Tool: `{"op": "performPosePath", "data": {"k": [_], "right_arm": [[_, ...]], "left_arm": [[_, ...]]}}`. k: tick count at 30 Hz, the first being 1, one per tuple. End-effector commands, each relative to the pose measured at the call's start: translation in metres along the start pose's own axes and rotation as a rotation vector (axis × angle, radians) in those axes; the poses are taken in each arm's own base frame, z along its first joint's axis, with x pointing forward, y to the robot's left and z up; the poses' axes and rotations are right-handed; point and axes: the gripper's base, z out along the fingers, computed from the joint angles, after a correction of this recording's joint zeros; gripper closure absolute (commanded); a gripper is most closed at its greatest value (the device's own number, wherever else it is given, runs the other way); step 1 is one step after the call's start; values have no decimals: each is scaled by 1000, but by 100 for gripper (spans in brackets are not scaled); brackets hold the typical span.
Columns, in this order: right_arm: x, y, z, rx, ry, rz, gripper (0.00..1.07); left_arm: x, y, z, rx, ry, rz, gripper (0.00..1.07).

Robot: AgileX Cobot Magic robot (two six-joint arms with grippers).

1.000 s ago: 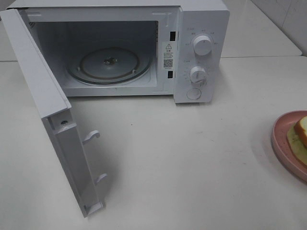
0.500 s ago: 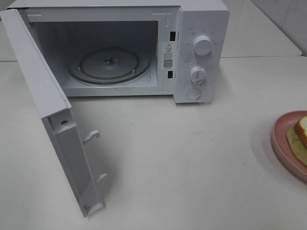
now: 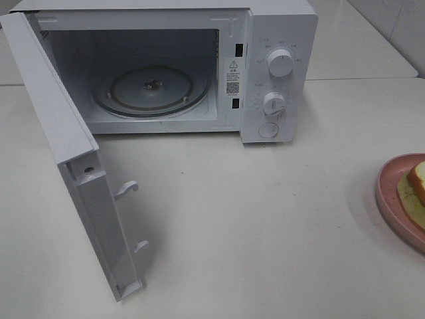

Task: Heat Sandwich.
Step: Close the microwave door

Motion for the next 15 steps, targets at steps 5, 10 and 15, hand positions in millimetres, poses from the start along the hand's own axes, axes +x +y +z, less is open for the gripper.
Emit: {"op": "performPosePath", "data": {"k": [5,10,15], "right_arm": [[7,0,-9,56,-92,37,31],[9,0,-12,67,-112,43,31],[9,0,-12,67,-112,43,31]], "left_arm": [[1,0,-2,-7,-35,-3,5],[1,0,-2,-7,-35,-3,5],[1,0,-2,-7,-35,-3,5]]}}
